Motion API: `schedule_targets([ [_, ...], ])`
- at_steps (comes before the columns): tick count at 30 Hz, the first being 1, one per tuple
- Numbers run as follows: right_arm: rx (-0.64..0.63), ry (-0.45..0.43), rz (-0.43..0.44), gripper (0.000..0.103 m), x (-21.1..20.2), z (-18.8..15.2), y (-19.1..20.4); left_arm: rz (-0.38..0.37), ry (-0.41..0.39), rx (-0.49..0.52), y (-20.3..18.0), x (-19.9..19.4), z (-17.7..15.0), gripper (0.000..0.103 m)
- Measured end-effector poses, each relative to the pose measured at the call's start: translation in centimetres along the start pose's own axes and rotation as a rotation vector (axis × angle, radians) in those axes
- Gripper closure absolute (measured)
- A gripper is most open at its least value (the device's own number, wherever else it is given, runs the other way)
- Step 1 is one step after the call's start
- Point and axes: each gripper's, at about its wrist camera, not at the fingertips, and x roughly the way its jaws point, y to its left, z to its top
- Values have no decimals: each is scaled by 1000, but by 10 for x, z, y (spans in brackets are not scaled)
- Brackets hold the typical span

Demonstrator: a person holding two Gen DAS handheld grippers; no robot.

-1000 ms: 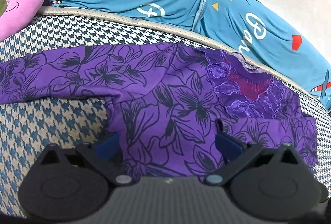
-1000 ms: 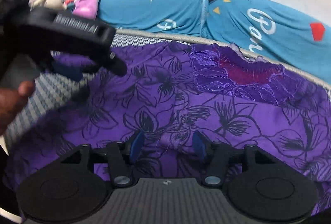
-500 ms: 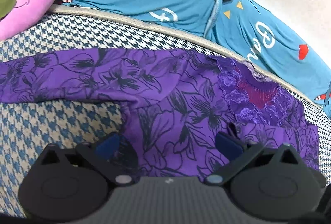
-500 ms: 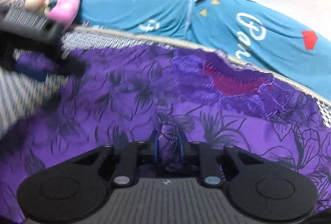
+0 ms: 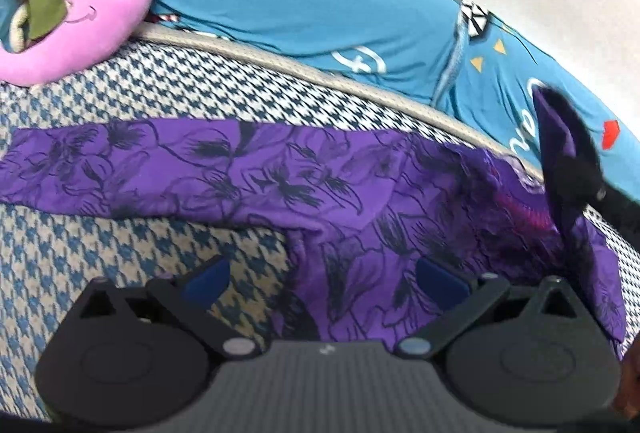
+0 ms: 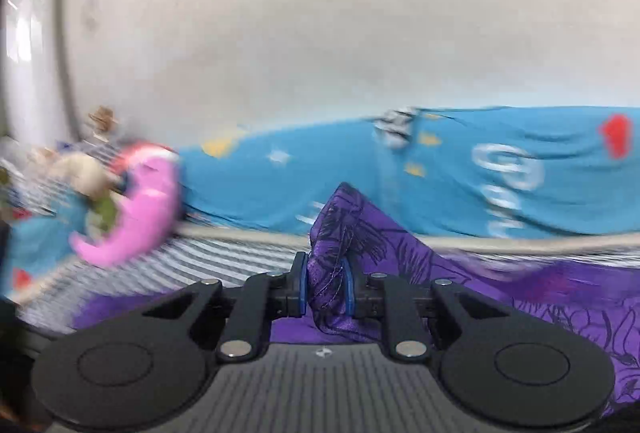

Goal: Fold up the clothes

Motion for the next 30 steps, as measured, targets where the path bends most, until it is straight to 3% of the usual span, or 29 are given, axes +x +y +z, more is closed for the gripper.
schedule_targets([
  [2, 0, 10, 29, 78, 10, -3, 7, 15, -5, -4, 2, 1, 2, 0],
  [8, 10, 104, -8, 65, 24, -12, 4, 18, 0, -2, 3, 3, 3, 0],
  [18, 42, 161, -147, 64, -15, -20, -40, 5, 0, 43, -9, 2, -4, 0],
  [30, 55, 206, -233, 58, -55, -27, -72, -27, 40, 117, -46, 18, -21, 0],
])
